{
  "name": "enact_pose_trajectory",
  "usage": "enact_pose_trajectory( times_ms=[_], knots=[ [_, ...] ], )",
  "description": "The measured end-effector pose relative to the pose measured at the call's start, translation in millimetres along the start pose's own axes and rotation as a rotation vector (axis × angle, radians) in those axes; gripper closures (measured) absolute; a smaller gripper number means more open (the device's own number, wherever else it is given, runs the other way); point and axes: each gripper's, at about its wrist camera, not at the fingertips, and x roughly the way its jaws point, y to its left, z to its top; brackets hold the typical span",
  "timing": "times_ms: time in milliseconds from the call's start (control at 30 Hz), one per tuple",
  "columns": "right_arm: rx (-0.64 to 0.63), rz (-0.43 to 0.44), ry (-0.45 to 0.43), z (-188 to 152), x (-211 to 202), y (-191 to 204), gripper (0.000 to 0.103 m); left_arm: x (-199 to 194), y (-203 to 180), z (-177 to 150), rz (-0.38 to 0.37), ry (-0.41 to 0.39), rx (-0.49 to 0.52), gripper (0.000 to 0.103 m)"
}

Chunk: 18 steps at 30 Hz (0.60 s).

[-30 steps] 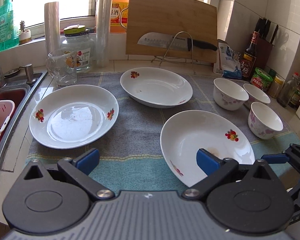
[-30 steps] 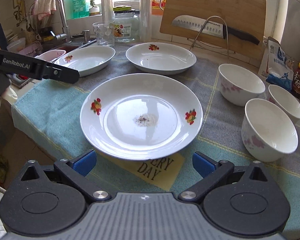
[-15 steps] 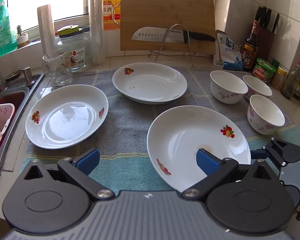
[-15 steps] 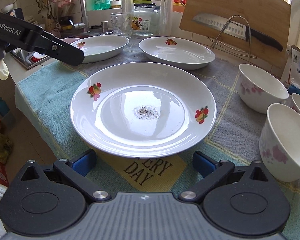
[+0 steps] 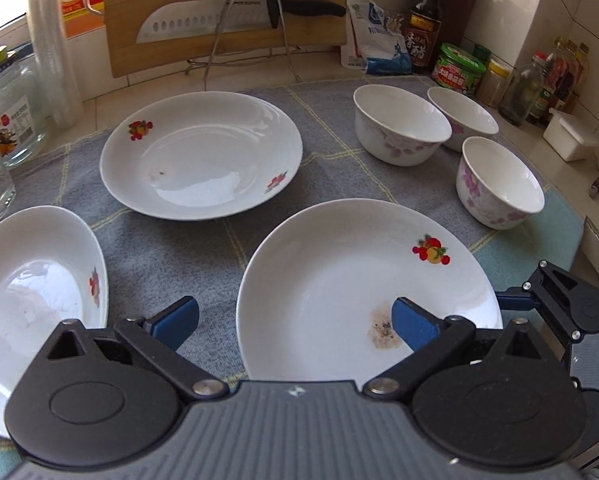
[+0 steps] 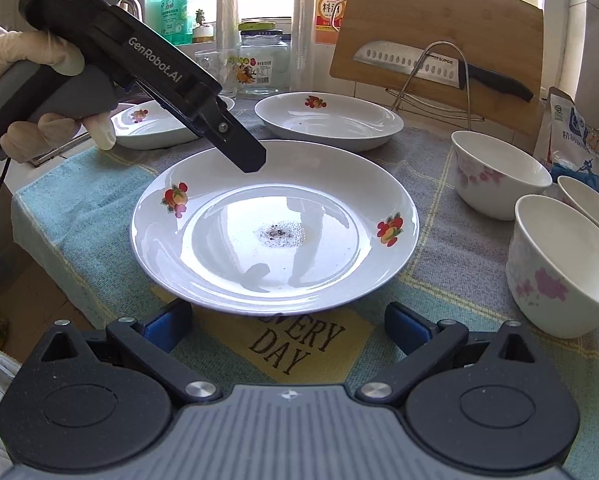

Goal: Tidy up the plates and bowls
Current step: 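Grasp the rim of the brown-stained white plate with the left gripper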

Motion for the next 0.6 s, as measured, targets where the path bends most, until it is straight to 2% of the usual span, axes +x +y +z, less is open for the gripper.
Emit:
enact_pose_trajectory(
  times_ms=[233, 400, 600],
  knots=[
    [0.042, -0.049, -0.004, 0.2, -1.2, 6.8, 0.0, 26.8, 12.9, 14.2, -0.168, 0.098, 0.079, 0.001],
    [0.058, -0.067, -0.005, -0.2, -2.0, 9.4, 0.0, 40.9, 13.2, 19.2, -0.227, 0.152, 0.122, 0.001],
    [0.067, -0.079, -0.007, -0.5, -3.0, 10.9, 0.0, 46.3, 13.8, 23.4, -0.253, 0.174, 0.16, 0.001]
  ],
)
